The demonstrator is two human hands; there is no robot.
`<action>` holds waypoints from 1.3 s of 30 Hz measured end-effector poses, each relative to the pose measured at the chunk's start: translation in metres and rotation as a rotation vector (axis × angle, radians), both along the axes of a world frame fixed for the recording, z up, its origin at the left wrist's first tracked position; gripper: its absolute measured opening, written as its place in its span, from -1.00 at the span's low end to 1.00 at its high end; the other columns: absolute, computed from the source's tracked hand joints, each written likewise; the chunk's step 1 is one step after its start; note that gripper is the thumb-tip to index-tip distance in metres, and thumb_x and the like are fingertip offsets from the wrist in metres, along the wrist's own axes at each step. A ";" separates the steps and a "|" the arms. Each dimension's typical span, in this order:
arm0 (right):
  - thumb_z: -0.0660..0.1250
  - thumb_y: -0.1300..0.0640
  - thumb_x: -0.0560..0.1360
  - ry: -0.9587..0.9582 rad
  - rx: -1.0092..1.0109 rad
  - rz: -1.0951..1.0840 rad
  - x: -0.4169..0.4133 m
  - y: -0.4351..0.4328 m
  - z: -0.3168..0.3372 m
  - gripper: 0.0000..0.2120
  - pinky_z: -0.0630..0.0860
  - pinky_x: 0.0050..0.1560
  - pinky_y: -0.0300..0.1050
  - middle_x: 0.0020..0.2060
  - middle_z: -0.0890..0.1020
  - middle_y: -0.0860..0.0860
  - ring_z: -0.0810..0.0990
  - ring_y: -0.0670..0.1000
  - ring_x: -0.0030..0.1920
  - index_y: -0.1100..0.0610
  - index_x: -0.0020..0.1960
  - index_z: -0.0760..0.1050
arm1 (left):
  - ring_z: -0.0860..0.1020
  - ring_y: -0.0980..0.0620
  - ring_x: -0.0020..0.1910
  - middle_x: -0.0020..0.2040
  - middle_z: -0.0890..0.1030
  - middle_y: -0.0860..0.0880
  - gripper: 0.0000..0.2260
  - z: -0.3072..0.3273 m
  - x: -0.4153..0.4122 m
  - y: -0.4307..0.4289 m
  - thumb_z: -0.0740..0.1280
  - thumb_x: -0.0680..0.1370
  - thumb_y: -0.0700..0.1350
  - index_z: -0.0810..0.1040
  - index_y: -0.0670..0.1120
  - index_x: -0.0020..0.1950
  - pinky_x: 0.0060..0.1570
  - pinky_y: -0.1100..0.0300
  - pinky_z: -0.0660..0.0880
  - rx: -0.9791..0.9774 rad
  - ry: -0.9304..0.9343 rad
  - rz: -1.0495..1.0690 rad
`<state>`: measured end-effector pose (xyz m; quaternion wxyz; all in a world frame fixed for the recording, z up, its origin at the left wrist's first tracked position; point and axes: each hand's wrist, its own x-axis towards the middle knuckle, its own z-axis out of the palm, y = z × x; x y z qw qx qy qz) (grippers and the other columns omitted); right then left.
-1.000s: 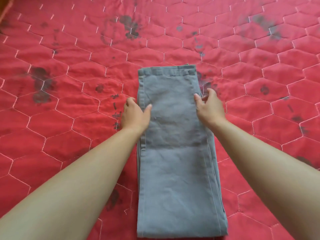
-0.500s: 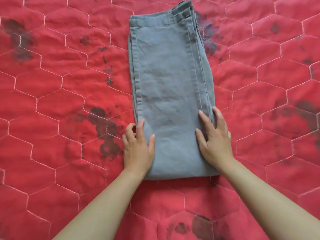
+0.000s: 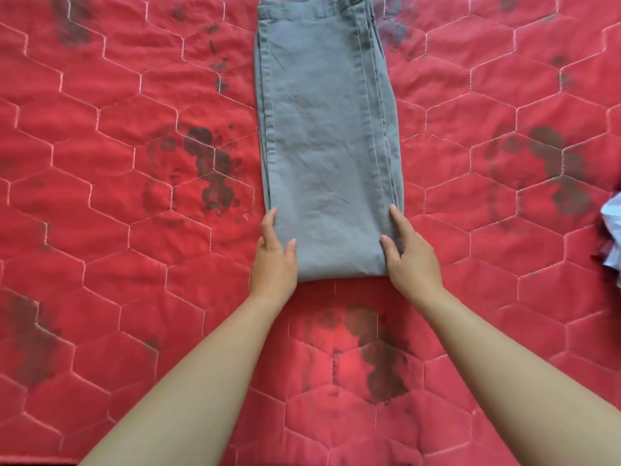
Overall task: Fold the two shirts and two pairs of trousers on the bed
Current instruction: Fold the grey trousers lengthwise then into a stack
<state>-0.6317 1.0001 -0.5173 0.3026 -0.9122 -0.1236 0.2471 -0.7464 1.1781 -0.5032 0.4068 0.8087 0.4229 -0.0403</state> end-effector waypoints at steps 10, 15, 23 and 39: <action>0.47 0.05 0.34 -0.347 -0.108 0.526 -0.065 -0.059 0.005 -0.59 0.46 0.02 0.08 0.13 0.53 0.11 0.49 0.21 0.16 0.11 0.15 0.54 | 0.53 -0.15 0.10 0.16 0.52 -0.13 -0.67 -0.006 -0.090 -0.060 0.42 0.40 -0.18 0.55 -0.07 0.16 0.01 -0.01 0.47 0.436 0.038 -0.586; 0.52 0.08 0.19 -0.358 -0.150 0.681 -0.057 -0.058 -0.007 -0.44 0.44 -0.07 0.01 0.12 0.56 0.07 0.53 0.16 0.12 0.10 0.17 0.53 | 0.56 -0.10 0.02 0.10 0.56 -0.08 -0.53 -0.018 -0.090 -0.044 0.45 0.28 -0.20 0.55 -0.09 0.19 -0.03 0.06 0.48 0.414 0.008 -0.746; 0.39 0.22 0.32 -0.262 -0.161 0.650 -0.051 -0.052 0.015 -0.75 0.50 -0.16 0.07 -0.10 0.64 0.07 0.57 0.19 -0.08 0.13 -0.01 0.62 | 0.49 -0.13 0.04 0.10 0.55 -0.04 -0.56 0.003 -0.084 -0.043 0.25 0.39 -0.32 0.51 -0.04 0.24 -0.07 -0.01 0.49 0.306 0.097 -0.661; 0.34 0.21 0.37 -0.289 0.110 0.350 0.023 0.008 0.184 -0.87 0.48 -0.12 0.06 -0.20 0.61 0.09 0.56 0.14 -0.14 0.17 -0.09 0.58 | 0.55 -0.08 -0.01 -0.02 0.63 -0.02 -0.66 0.162 -0.017 0.022 0.16 0.37 -0.20 0.56 -0.04 0.07 -0.06 0.06 0.47 0.291 -0.172 -0.379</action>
